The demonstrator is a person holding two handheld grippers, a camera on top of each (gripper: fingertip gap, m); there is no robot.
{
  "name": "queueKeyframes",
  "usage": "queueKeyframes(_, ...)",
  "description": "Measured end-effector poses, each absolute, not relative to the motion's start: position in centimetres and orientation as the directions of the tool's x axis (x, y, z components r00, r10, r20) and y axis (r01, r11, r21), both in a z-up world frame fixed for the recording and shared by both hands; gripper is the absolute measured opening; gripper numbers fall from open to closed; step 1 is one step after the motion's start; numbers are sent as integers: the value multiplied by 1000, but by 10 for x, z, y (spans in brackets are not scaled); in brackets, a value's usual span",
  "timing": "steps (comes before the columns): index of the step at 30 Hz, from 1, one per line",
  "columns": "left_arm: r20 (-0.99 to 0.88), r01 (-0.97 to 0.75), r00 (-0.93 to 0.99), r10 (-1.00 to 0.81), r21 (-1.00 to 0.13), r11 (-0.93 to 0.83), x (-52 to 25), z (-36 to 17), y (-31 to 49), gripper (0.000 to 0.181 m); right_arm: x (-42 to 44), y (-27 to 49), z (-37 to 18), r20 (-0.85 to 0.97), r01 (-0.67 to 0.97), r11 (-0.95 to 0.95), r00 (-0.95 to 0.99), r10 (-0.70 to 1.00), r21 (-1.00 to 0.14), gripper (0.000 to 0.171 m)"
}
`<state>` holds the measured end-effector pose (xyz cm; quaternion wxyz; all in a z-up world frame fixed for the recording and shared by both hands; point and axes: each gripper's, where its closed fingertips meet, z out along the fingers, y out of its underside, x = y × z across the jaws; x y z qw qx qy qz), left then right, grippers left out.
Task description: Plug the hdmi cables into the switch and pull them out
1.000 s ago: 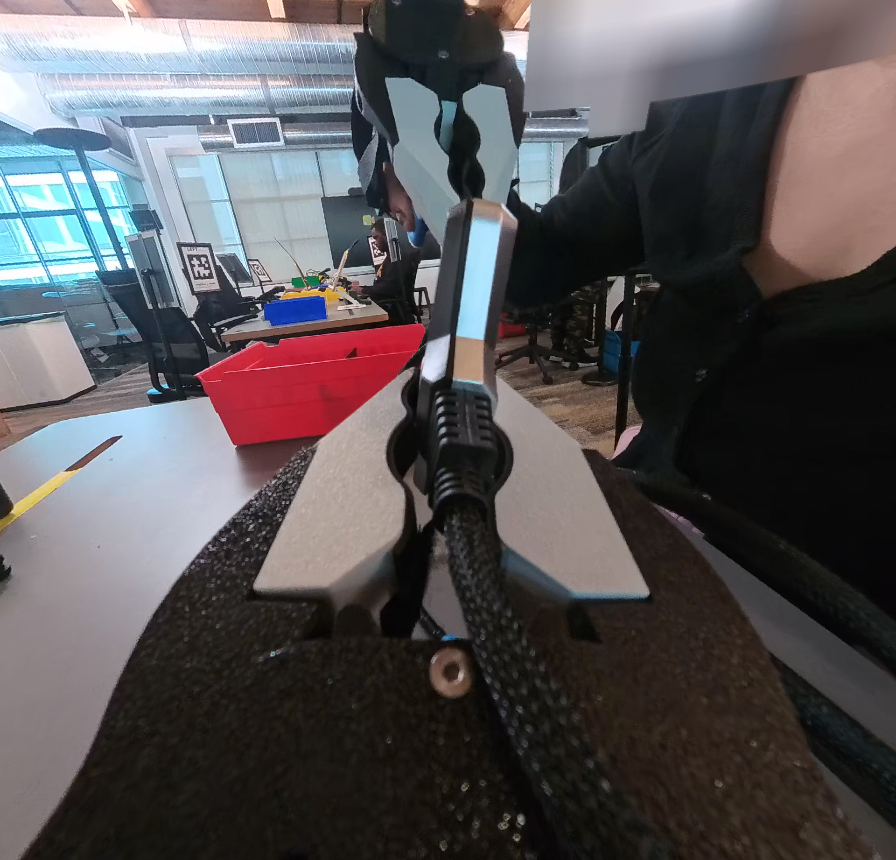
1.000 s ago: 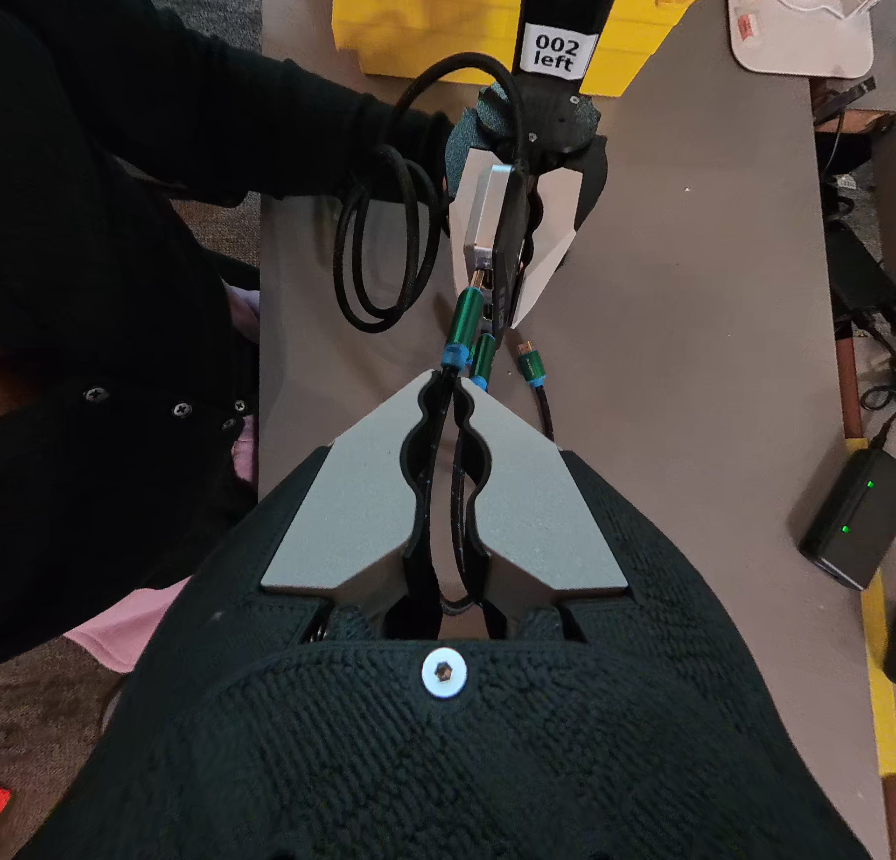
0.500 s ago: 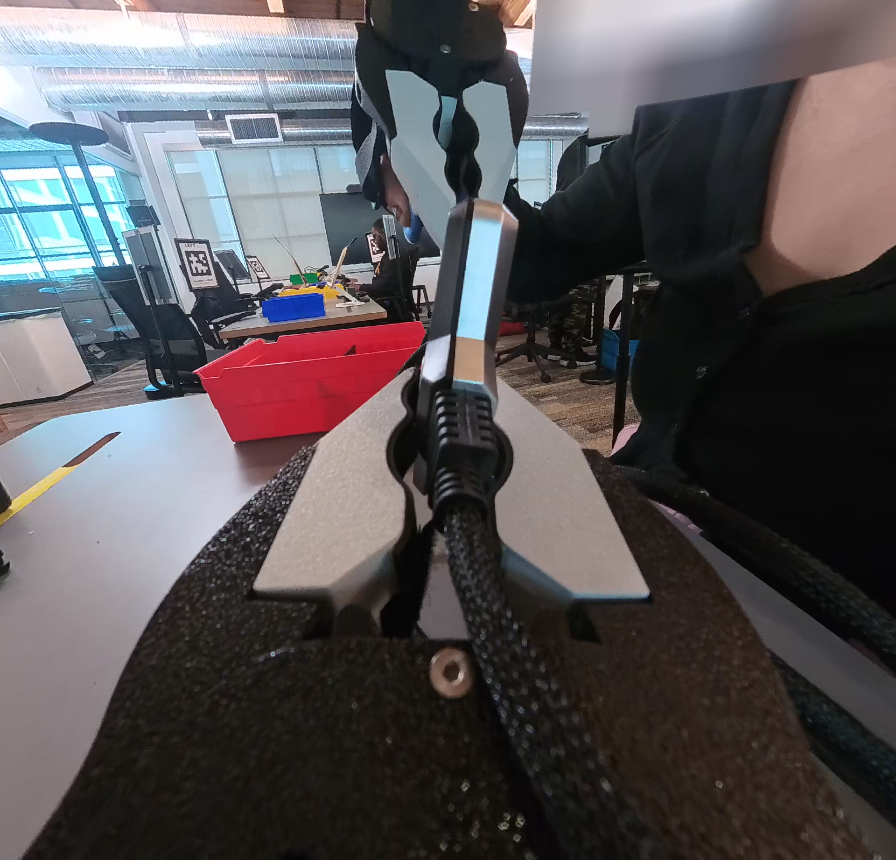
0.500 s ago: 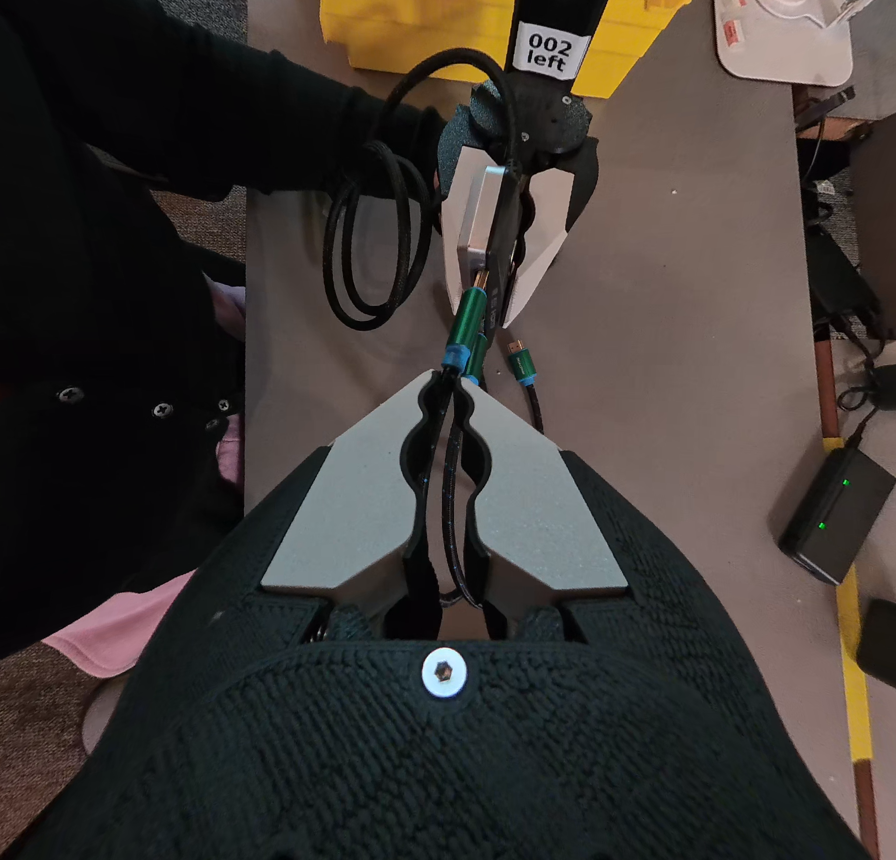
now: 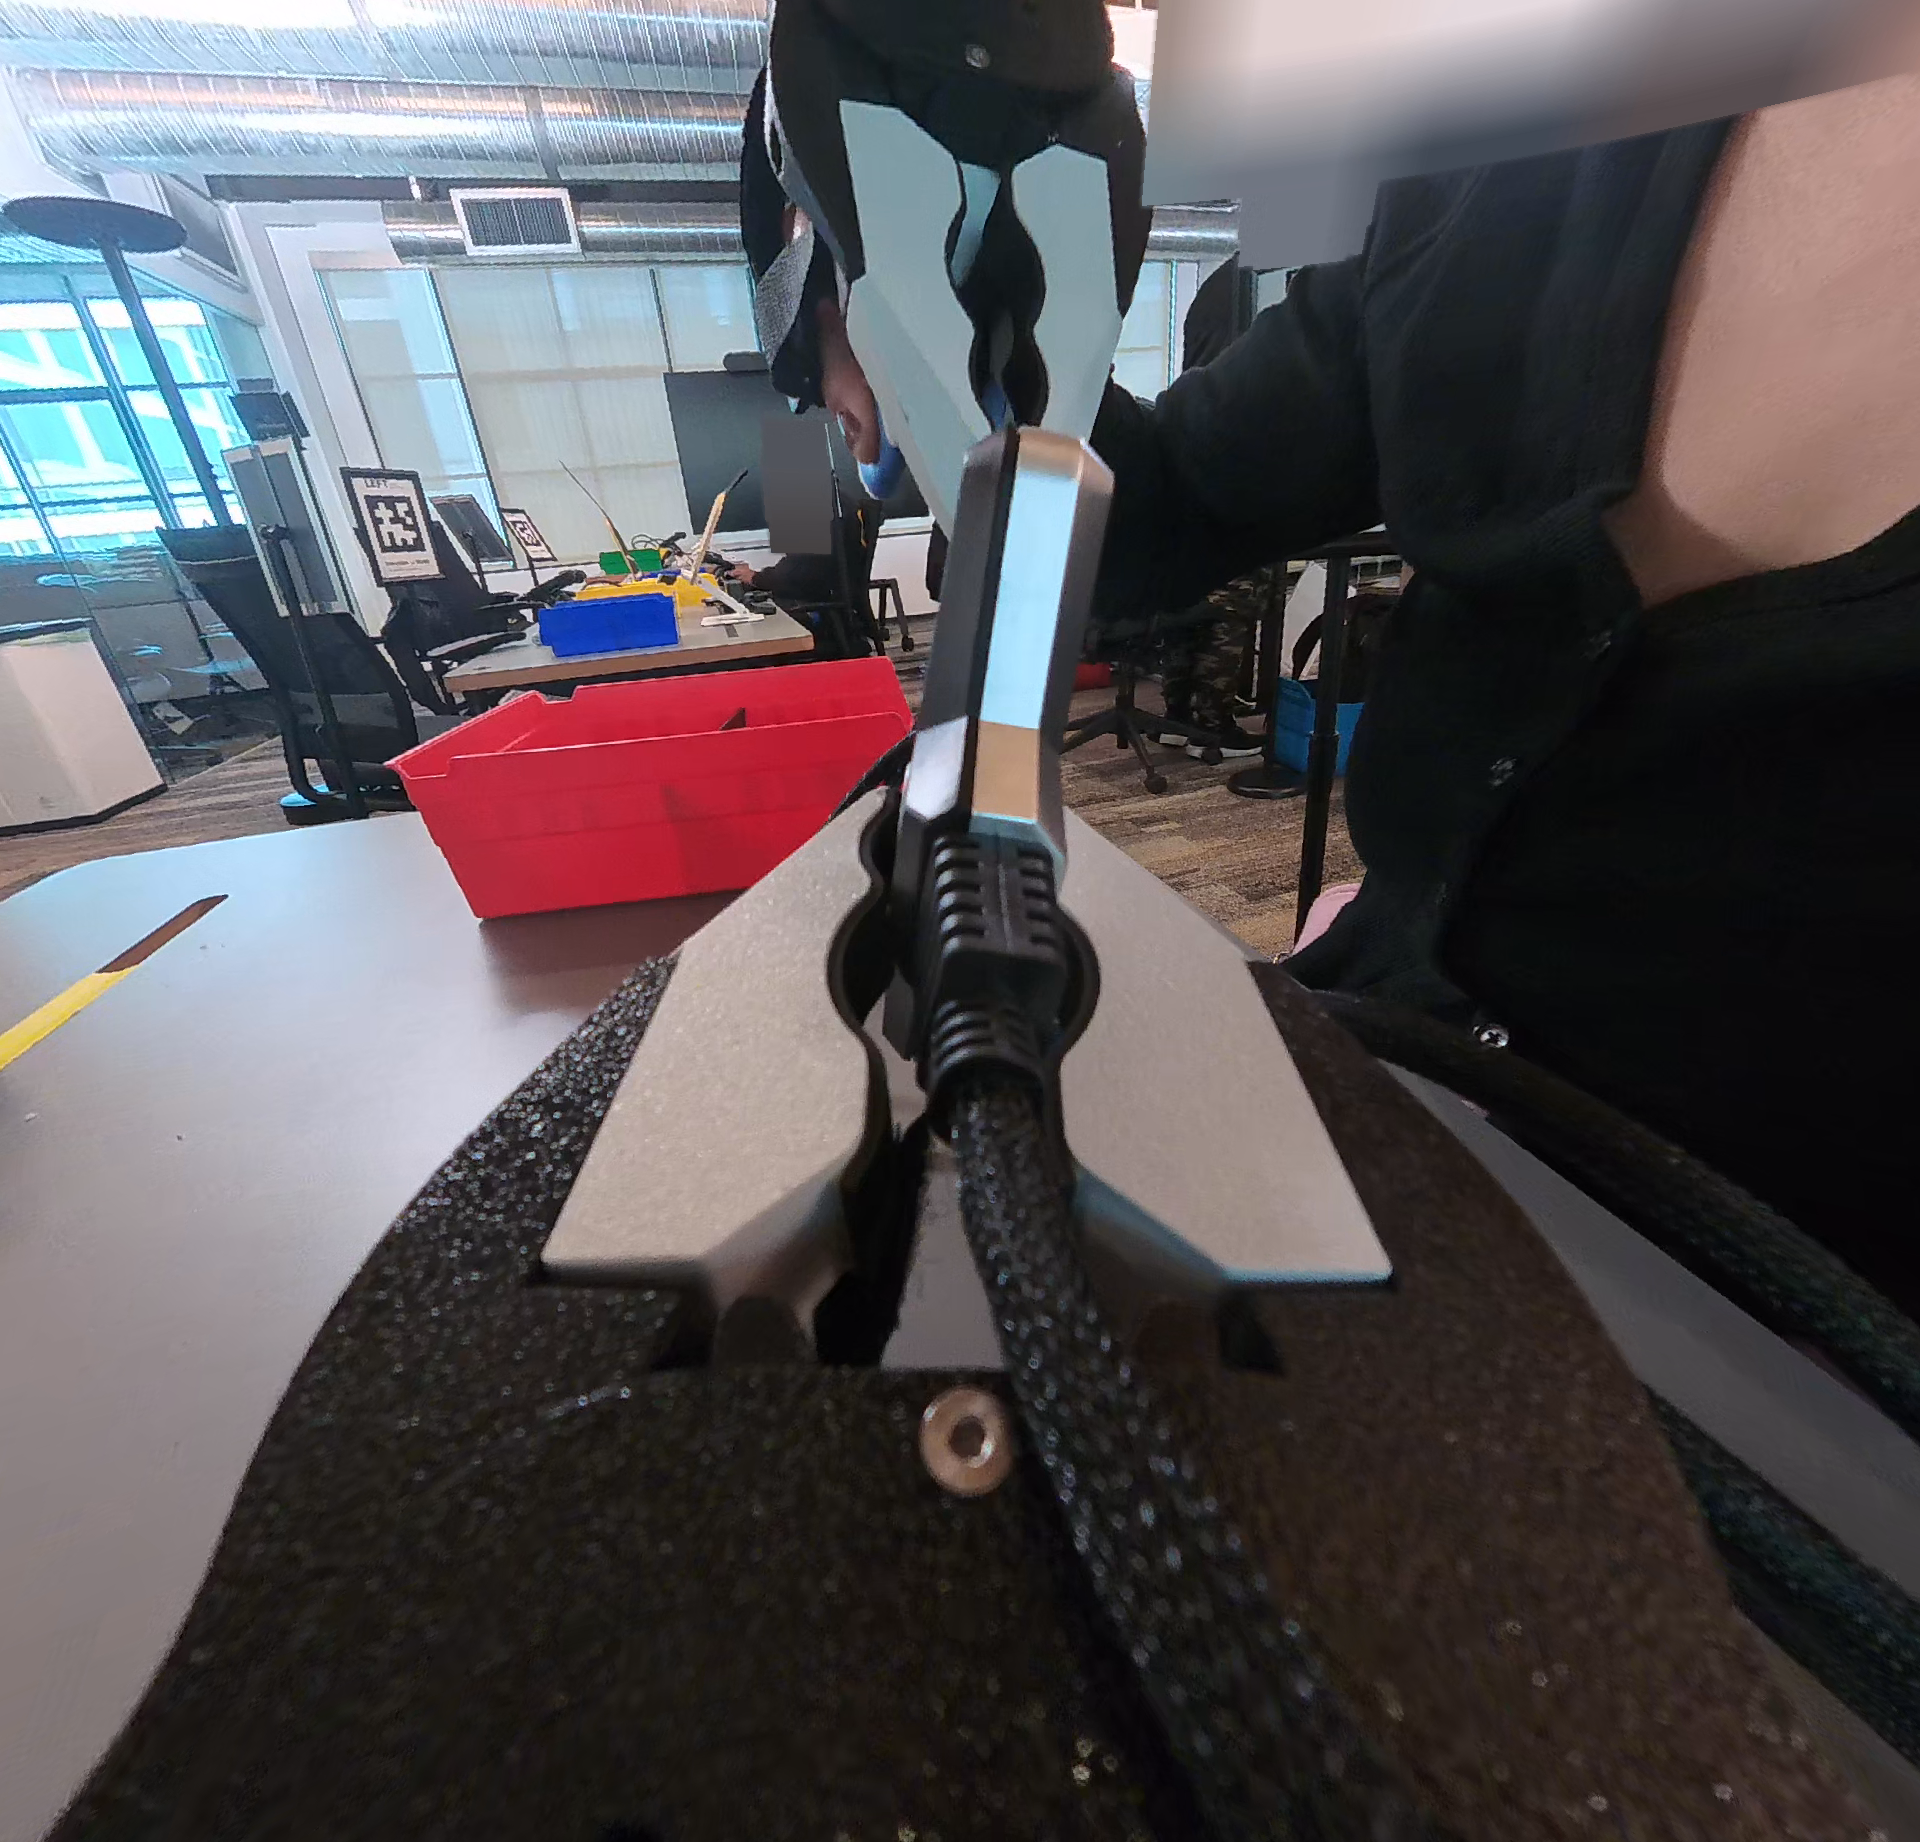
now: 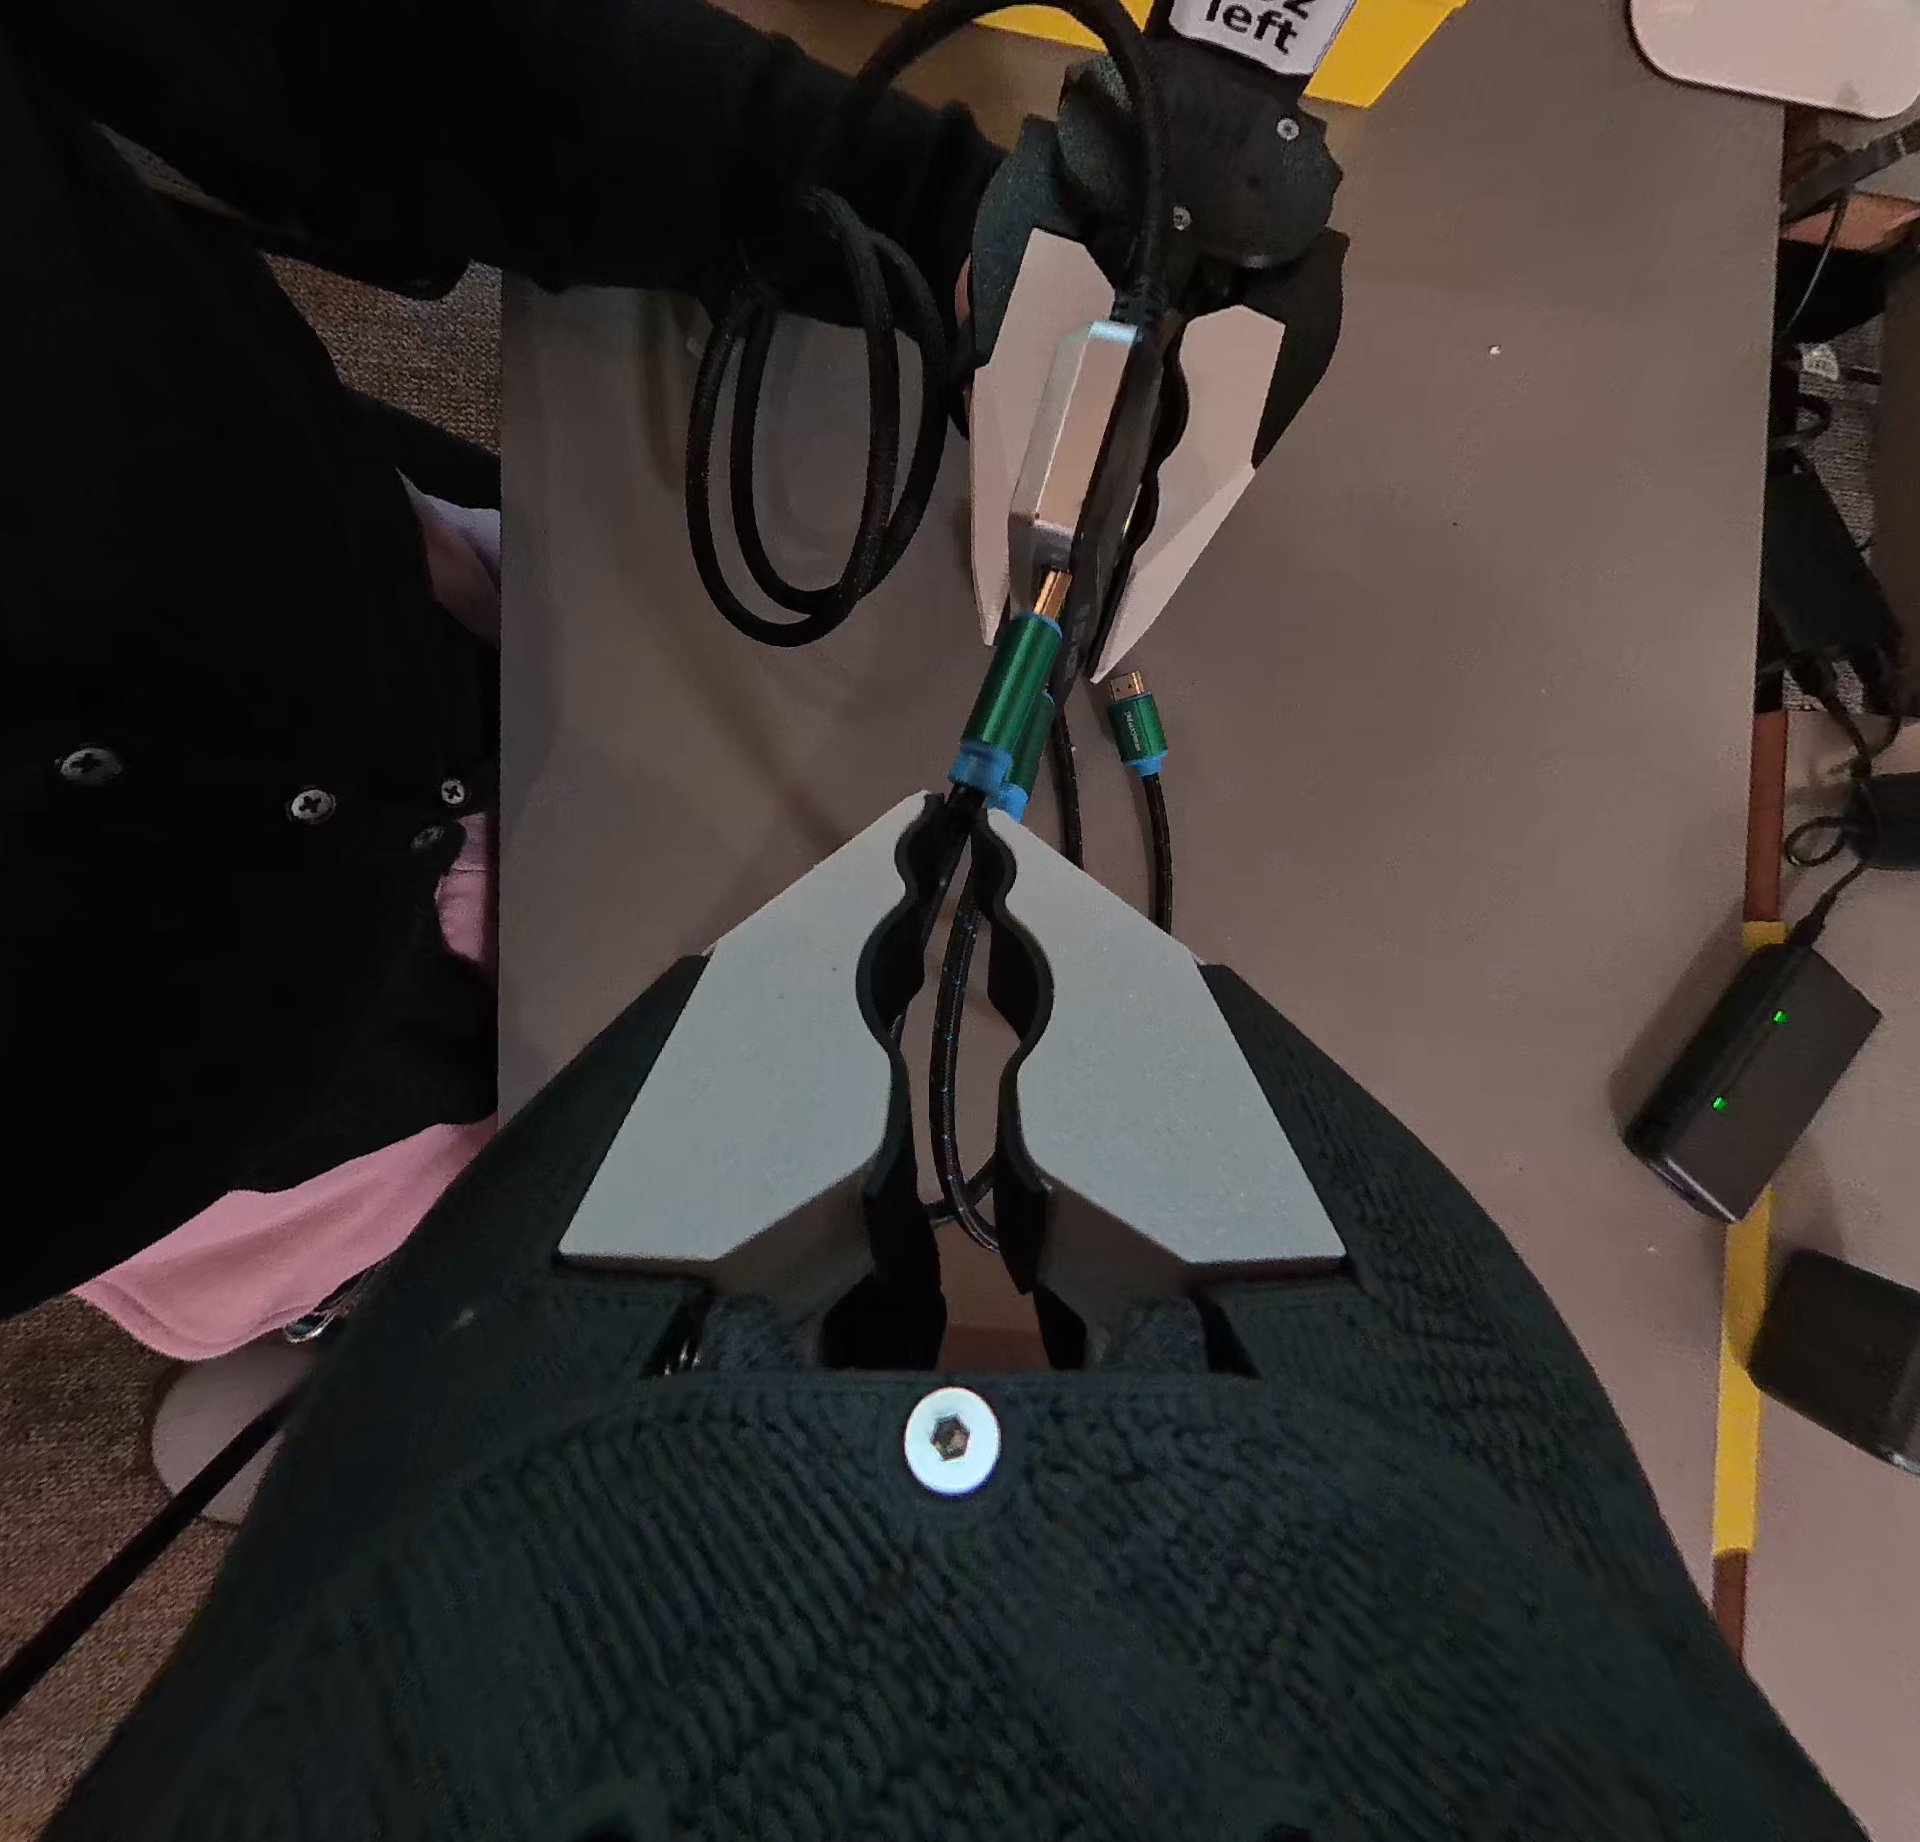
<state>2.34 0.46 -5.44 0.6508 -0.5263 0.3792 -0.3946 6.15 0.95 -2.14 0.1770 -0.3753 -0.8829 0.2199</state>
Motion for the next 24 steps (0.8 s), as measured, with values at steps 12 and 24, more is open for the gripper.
queueKeyframes(12, -67, 118, 405, -912, -985, 125, 19, -56, 5, 21, 61, 12, -24, 140, 603, 614, -646, 751, -510, 3)
queueKeyframes(24, -68, 97, 396, -916, -989, 116, 22, -59, 5, 21, 61, 10, -26, 143, 601, 633, -661, 737, -488, 3)
